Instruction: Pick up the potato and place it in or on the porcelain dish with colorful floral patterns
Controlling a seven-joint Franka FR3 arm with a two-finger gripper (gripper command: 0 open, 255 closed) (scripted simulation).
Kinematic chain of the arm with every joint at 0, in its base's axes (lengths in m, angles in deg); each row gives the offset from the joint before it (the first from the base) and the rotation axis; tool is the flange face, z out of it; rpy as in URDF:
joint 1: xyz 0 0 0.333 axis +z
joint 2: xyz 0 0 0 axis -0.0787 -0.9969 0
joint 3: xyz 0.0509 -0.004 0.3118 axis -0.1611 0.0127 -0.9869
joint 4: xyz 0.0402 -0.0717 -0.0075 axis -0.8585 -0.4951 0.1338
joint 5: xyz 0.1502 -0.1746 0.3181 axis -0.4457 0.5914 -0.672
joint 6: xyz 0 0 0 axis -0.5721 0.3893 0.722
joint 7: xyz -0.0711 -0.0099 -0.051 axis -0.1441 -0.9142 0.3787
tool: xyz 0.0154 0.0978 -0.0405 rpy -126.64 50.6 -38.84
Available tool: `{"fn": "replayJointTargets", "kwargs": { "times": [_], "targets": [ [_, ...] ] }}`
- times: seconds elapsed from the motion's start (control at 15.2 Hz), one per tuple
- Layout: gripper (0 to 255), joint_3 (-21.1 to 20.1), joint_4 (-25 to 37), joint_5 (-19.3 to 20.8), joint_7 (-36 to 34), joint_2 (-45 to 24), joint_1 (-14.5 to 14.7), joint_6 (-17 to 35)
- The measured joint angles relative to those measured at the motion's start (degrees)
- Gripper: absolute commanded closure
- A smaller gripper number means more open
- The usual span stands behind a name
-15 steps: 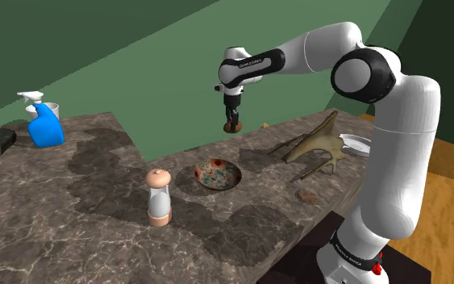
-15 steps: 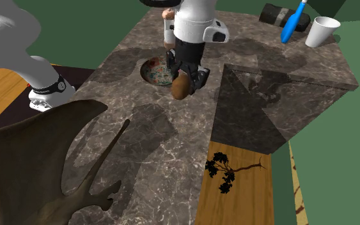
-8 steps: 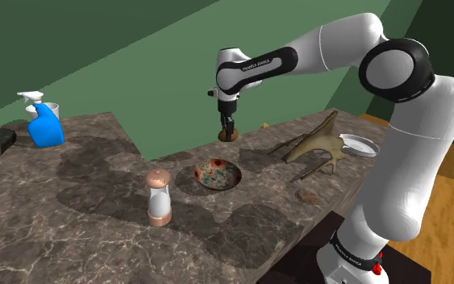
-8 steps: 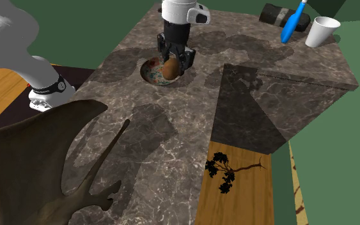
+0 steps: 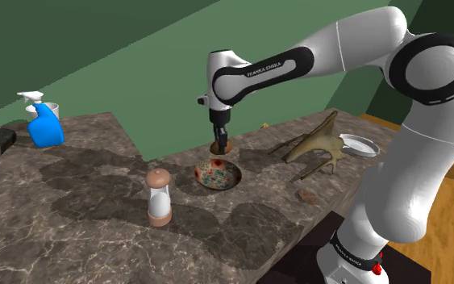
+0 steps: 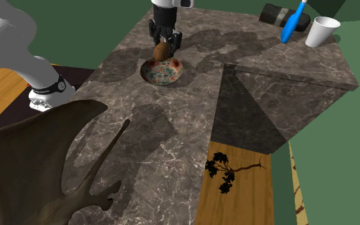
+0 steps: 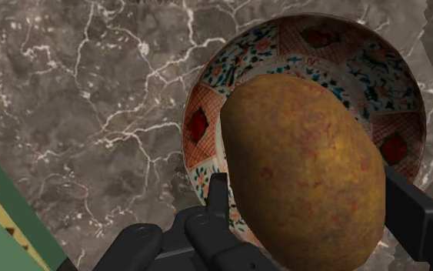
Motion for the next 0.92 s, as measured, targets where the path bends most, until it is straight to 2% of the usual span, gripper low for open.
{"fn": "replayJointTargets", "kwargs": {
  "times": [0.26, 0.92],
  "targets": [
    [255, -1.3, -2.6, -0.2, -2.7, 0.8, 1.4, 1.7],
    [255, -1.4, -6.9, -0.1, -3.0, -2.6, 1.4, 9.3]
  ]
}}
